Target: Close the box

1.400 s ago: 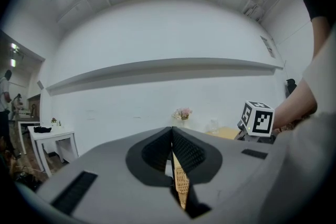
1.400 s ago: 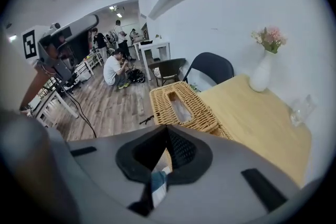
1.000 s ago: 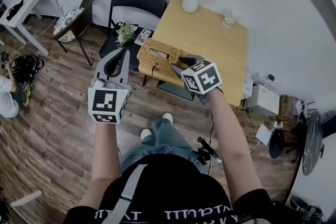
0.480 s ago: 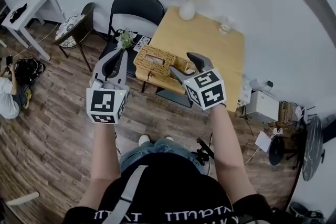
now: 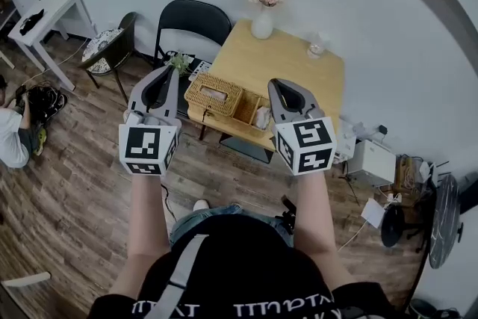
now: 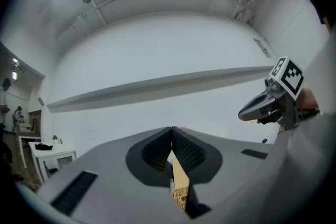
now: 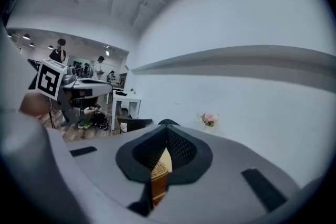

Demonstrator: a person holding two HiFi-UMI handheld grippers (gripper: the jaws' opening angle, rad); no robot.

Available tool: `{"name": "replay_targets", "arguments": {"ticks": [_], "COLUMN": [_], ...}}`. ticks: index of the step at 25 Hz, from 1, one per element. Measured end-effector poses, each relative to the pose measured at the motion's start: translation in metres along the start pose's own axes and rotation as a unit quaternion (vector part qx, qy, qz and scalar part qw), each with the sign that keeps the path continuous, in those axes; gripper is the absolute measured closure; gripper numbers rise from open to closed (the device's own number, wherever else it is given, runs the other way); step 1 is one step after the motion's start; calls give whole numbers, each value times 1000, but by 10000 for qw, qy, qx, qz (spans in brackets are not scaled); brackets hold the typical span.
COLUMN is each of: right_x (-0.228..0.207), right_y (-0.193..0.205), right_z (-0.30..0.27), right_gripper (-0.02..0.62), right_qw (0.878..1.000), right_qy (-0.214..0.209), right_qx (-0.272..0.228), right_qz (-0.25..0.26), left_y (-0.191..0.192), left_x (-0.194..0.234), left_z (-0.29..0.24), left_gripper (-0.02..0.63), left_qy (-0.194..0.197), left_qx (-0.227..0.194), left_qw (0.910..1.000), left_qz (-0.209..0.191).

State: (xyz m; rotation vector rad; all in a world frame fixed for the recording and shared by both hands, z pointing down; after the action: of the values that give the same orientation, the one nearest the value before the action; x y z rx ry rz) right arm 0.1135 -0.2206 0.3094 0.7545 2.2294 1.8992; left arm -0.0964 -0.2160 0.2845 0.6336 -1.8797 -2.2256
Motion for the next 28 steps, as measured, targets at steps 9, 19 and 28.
{"name": "replay_targets", "arguments": {"ticks": [9, 19, 28], "right_x": [-28, -51, -54], "right_y": [-47, -65, -69], "right_z": [28, 52, 51], "right_gripper": [581, 581, 581], "right_qw": [9936, 9857, 9836], "right_qy": [584, 969, 1014], "right_qx": [-948, -1365, -1473], "right_qz": [185, 185, 243], "left_y": [-33, -55, -58], "left_x": [-6, -13, -12], "left_z": [-5, -7, -11], "left_gripper": [594, 594, 594], "left_qy": [-105, -112, -130], "left_qx": [-343, -560, -580], "left_qw": [9989, 9975, 9972], "left_qz": [-285, -415, -463]}}
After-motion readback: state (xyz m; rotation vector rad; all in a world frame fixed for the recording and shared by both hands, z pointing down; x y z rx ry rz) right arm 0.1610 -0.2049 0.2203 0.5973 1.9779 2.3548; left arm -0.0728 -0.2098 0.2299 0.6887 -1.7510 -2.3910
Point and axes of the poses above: the fingertips, and each gripper's own axes: z backward along the fingers, x to its left, y out of its underside, the point moved 2 cm from there along z, backward along the fingers, and after that the axes turned 3 degrees about y, right-handed, at the moved point
